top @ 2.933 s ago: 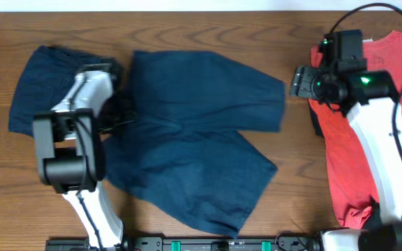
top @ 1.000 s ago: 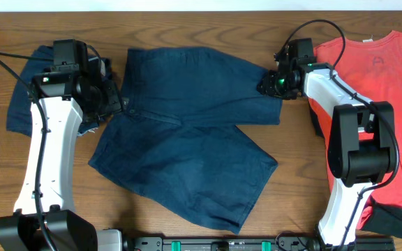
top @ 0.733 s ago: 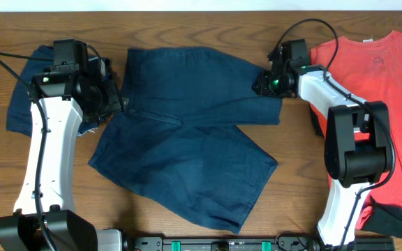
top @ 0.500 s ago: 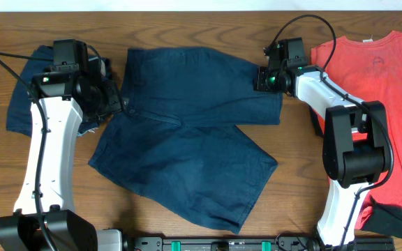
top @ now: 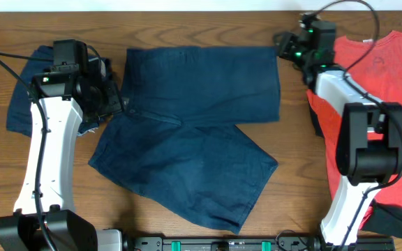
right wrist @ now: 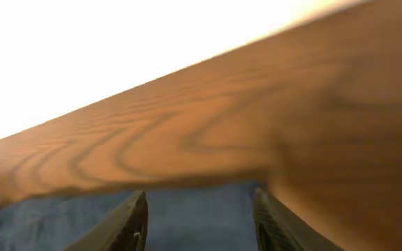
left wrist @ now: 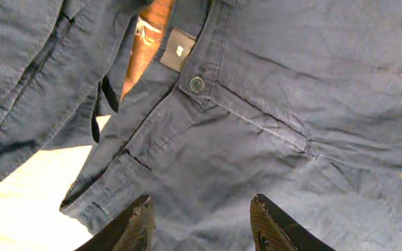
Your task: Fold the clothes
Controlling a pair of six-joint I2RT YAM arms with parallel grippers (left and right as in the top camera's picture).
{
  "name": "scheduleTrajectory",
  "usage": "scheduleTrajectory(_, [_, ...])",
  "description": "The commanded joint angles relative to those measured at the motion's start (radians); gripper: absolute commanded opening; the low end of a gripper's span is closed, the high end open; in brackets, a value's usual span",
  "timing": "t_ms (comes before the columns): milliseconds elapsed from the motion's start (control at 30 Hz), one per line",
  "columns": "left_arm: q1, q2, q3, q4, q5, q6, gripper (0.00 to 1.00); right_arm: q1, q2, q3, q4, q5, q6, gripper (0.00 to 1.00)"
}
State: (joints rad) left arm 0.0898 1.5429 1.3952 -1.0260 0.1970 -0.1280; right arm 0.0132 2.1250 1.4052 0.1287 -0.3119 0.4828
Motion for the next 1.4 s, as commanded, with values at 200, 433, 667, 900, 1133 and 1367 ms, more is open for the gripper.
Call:
scheduleTrajectory(200, [0.003,-0.029,-0.003,-0.053,0.002,0.061,0.47,-0.053,-0.176,0.001,-0.451,-0.232,-0.167,0.49])
scheduleTrajectory(433, [0.003,-0.172,-0.003,-0.100,0.001,0.069,0.49,0.025,-0.342,0.001,-0.986,-0.151,-0.328,0.53])
scheduleTrajectory(667, [0.003,-0.297,-0.003,-0.098,-0.006,0.069,0.69,0.162,-0.333,-0.100,-1.248,0.036,-0.323,0.56])
scheduleTrajectory(900, [0.003,-0.306,-0.003,-0.118,-0.006,0.069,0.72,0.245,-0.333,-0.326,-1.103,0.096,-0.273,0.57])
scheduleTrajectory(1133, [0.003,-0.301,-0.003,-0.103,-0.006,0.080,0.72,0.249,-0.333,-0.480,-0.945,0.043,-0.266,0.13])
scheduleTrajectory(1367, [0.003,-0.301,-0.003,-0.095,-0.006,0.080,0.72,0.183,-0.334,-0.438,-0.893,0.284,-0.200,0.01])
